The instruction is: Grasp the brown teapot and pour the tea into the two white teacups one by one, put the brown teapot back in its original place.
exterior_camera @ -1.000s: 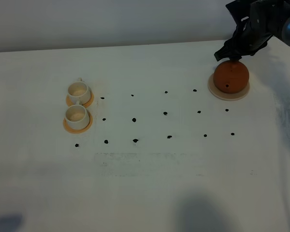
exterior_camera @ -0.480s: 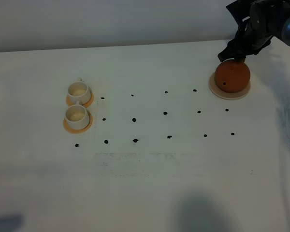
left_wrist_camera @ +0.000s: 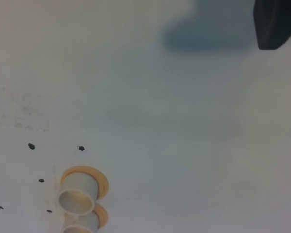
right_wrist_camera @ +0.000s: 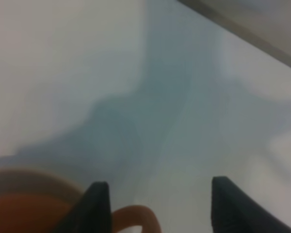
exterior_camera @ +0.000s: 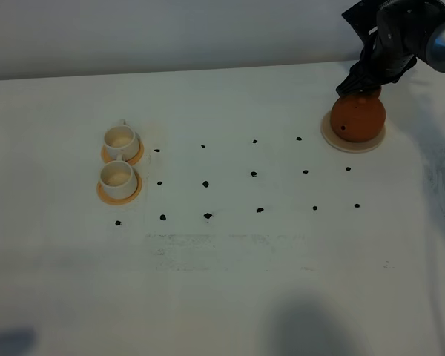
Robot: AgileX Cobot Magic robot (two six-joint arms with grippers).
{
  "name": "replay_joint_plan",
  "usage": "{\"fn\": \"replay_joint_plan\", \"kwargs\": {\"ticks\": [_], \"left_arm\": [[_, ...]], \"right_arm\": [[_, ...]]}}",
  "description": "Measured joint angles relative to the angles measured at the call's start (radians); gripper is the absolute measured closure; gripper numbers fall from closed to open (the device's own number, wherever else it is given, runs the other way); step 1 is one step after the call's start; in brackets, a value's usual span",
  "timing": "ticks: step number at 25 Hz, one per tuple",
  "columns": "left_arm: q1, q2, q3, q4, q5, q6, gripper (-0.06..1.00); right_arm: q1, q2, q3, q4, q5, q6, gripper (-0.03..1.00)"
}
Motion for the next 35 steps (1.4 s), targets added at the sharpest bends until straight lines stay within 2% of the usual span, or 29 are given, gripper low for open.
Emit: {"fn": "replay_joint_plan", "kwargs": {"ticks": [12,25,35], "left_arm": [[0.0,0.0,0.0,0.0,0.0,0.0,0.62],[0.0,0.0,0.0,0.0,0.0,0.0,0.62],[0.0,0.0,0.0,0.0,0.0,0.0,0.62]], "right_arm": [[0.006,-0.002,0.0,-0.027,0.021,-0.001,0.52],[-0.016,-0.003,-0.001,0.006,0.035,0.0,0.52],[-0.033,-0.006,-0.011,0.02,0.093,-0.001,0.52]]}}
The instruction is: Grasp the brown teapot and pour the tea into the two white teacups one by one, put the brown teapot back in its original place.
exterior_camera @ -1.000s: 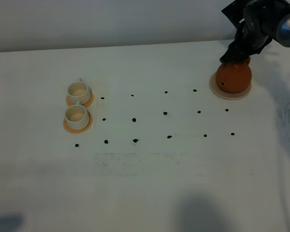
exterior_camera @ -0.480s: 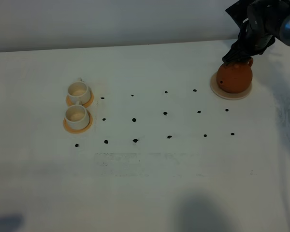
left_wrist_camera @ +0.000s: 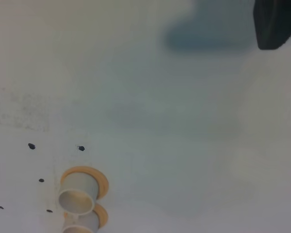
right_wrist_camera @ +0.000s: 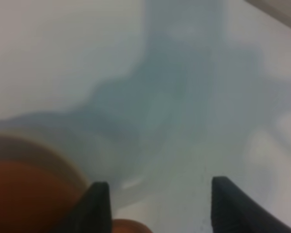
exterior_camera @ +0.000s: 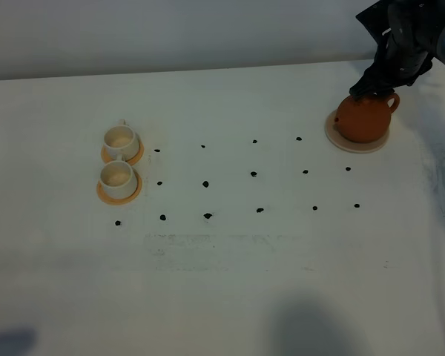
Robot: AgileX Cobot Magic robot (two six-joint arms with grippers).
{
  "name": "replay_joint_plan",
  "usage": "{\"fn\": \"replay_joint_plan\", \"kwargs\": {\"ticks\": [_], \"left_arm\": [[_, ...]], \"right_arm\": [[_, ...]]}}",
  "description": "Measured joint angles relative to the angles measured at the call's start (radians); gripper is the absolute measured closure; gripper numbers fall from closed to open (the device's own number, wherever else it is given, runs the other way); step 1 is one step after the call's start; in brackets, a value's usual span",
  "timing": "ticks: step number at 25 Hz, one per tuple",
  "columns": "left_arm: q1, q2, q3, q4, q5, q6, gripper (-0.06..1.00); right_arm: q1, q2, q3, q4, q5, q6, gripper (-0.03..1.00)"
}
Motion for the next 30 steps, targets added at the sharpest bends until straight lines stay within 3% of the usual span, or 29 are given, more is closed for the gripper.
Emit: {"fn": "replay_joint_plan", "kwargs": {"ticks": [30], "left_arm": [[0.0,0.0,0.0,0.0,0.0,0.0,0.62]], "right_arm": [[-0.05,-0.027,0.001,0.132,0.062,-0.002,0.52]]}}
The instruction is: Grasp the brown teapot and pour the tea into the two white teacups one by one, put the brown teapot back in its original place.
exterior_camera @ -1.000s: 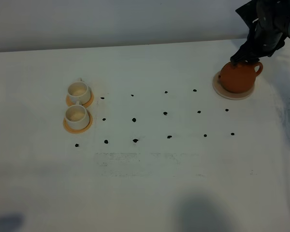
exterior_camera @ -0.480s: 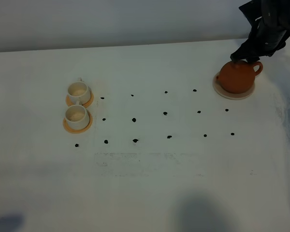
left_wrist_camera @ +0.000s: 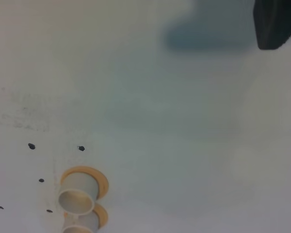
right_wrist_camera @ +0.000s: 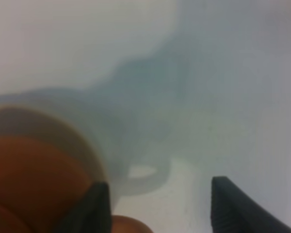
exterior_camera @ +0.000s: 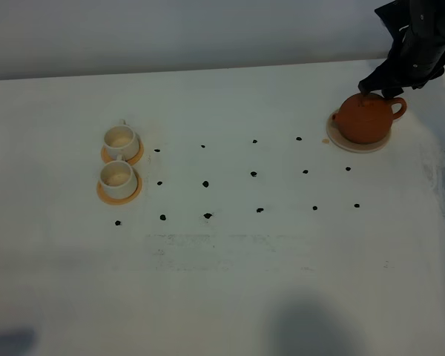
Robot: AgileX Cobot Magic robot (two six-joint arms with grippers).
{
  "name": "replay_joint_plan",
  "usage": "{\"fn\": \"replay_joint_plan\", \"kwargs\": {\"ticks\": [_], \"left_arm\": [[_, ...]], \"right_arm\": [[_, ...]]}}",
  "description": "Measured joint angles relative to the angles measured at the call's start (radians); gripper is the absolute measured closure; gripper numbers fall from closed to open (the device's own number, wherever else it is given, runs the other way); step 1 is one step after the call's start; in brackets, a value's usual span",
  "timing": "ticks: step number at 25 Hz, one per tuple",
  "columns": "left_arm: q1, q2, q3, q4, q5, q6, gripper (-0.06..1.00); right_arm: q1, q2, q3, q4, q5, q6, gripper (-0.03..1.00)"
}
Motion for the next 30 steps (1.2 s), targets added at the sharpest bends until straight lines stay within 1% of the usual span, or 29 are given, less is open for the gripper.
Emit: {"fn": "replay_joint_plan", "kwargs": {"ticks": [8,17,21,30], "left_arm": [[0.0,0.0,0.0,0.0,0.0,0.0,0.62],[0.0,0.0,0.0,0.0,0.0,0.0,0.62],[0.0,0.0,0.0,0.0,0.0,0.0,0.62],[0.0,0.0,0.0,0.0,0.0,0.0,0.62]], "right_arm": [[-0.025,0.0,0.001,0.028,-0.001,0.001,0.52],[-0.054,0.0,0.001,0.027,0.006,0.016,0.52],[-0.056,-0.002,0.003,0.027,0.019,0.019,0.52],[-0.056,-0.01,0.044,0.019,0.013,0.019,0.52]]}}
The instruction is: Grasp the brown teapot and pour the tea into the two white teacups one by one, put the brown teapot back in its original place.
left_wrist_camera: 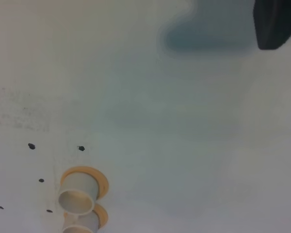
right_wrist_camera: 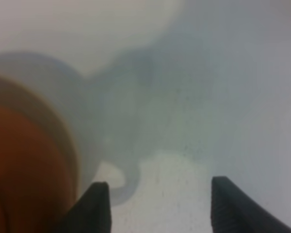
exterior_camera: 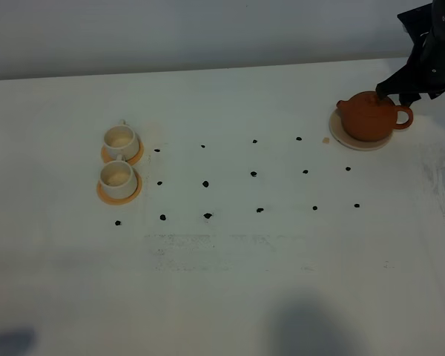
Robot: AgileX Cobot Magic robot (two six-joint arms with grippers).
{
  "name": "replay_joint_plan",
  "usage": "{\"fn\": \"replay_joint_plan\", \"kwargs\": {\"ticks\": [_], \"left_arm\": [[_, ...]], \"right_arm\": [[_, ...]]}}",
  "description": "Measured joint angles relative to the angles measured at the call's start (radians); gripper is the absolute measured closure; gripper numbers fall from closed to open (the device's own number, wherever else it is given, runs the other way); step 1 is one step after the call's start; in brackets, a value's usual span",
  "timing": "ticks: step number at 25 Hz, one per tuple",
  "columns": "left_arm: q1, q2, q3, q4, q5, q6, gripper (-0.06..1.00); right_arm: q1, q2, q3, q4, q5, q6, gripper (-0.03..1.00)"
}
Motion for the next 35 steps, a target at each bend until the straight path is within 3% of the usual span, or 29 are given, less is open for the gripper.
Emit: {"fn": "replay_joint_plan", "kwargs": {"ticks": [12,19,25,35], "left_arm": [[0.0,0.0,0.0,0.0,0.0,0.0,0.62],[0.0,0.0,0.0,0.0,0.0,0.0,0.62],[0.0,0.0,0.0,0.0,0.0,0.0,0.62],[0.0,0.0,0.0,0.0,0.0,0.0,0.62]], "right_arm": [[0.0,-0.03,0.001,-0.004,0.012,0.006,0.52],[0.0,-0.067,0.025,-0.028,-0.031,0.031,0.52],[-0.019,-0.192,0.219,0.03,-0.215,0.031,0.52],[-0.045,-0.226,0.348,0.072,-0.429,0.037,0.52]]}}
